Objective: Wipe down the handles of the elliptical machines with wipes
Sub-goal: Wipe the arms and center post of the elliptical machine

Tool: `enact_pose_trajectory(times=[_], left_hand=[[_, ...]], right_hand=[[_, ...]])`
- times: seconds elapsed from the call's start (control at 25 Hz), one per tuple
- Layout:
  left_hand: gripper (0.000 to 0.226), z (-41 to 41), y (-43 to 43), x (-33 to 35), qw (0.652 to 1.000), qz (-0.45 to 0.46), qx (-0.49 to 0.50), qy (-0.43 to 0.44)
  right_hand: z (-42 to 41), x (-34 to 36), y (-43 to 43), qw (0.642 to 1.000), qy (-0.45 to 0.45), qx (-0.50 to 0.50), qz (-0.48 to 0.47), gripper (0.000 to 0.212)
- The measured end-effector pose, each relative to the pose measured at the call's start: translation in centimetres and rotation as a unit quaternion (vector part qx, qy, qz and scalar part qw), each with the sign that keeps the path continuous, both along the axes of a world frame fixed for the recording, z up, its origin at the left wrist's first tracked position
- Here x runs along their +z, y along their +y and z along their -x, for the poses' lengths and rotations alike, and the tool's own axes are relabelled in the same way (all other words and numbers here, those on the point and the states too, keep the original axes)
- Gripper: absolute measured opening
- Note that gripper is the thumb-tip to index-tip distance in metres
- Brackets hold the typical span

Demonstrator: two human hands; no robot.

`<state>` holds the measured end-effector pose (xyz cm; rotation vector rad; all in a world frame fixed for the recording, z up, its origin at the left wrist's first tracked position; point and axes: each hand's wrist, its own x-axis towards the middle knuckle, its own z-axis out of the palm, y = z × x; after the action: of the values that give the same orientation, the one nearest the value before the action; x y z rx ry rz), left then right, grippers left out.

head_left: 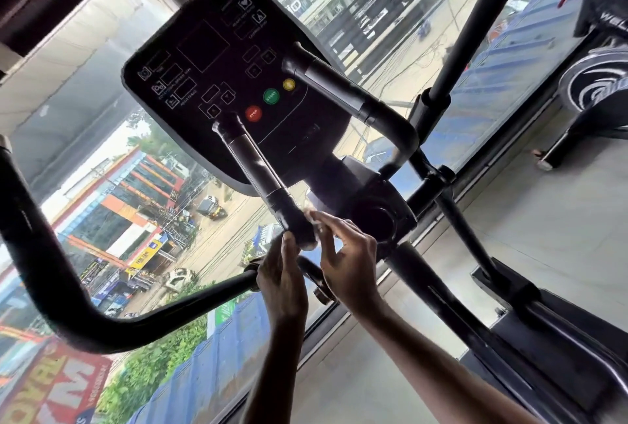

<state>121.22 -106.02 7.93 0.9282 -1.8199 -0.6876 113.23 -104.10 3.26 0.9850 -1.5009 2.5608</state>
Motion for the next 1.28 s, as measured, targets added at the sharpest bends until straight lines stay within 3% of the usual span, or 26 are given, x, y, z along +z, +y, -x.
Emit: enact_pose_trajectory(times=[0.12,0.2,0.32,0.44,0.52,0.64,0.76,0.88,1.08,1.2,1.28], left_hand=[[0.031,-0.2,-0.3,-0.1,1.0,-0.016,0.001,0.001],[0.034,-0.2,-0.3,-0.1,1.0,-0.021,0.007,0.006],[0.035,-0.3,-0.3,0.0,0.999,-0.038,0.011,0.027],[0.04,-0.6,-0.8,-0.3,0.997,-0.07,-0.015,0.036],[0.032,-0.9,-0.8,-0.1,0.995,-0.073,-0.047,0.057],[0.028,-1.4,-1.0,-0.4,0.995,-0.057,-0.061,0.061],[0.033,-1.4,-1.0,-0.7,0.993,-0.069,-0.046,0.081],[0.03,-1.1,-0.8,-0.3,0.991,-0.072,-0.05,0.099],[0.038,-0.8,-1.9,-1.8,0.991,-0.068,-0.038,0.107],[0.037,-0.7,-2.0,-1.8,0.99,-0.075,-0.037,0.117],[0.032,-0.9,-1.9,-1.5,0.987,-0.083,-0.051,0.131]], right_hand=[[1.0,1.5,-0.4,0.994,-0.1,0.028,-0.032,0.021],[0.8,3.4,-0.2,0.994,-0.101,0.024,0.018,0.022],[-0.1,3.3,-0.3,0.99,0.105,-0.059,0.067,0.027],[1.6,2.6,-0.6,0.953,0.285,-0.102,0.005,0.043],[2.8,2.0,0.1,0.9,0.422,-0.102,-0.033,0.047],[4.3,1.6,1.4,0.783,0.608,-0.117,-0.067,0.034],[6.2,3.9,1.0,0.717,0.679,-0.146,-0.05,0.023],[7.6,6.4,0.9,0.607,0.779,-0.151,-0.038,0.019],[10.0,13.9,-2.4,0.549,0.819,-0.147,-0.079,0.017],[10.7,17.3,-3.6,0.551,0.817,-0.137,-0.098,0.021],[10.6,17.2,-3.5,0.499,0.855,-0.106,-0.091,0.019]])
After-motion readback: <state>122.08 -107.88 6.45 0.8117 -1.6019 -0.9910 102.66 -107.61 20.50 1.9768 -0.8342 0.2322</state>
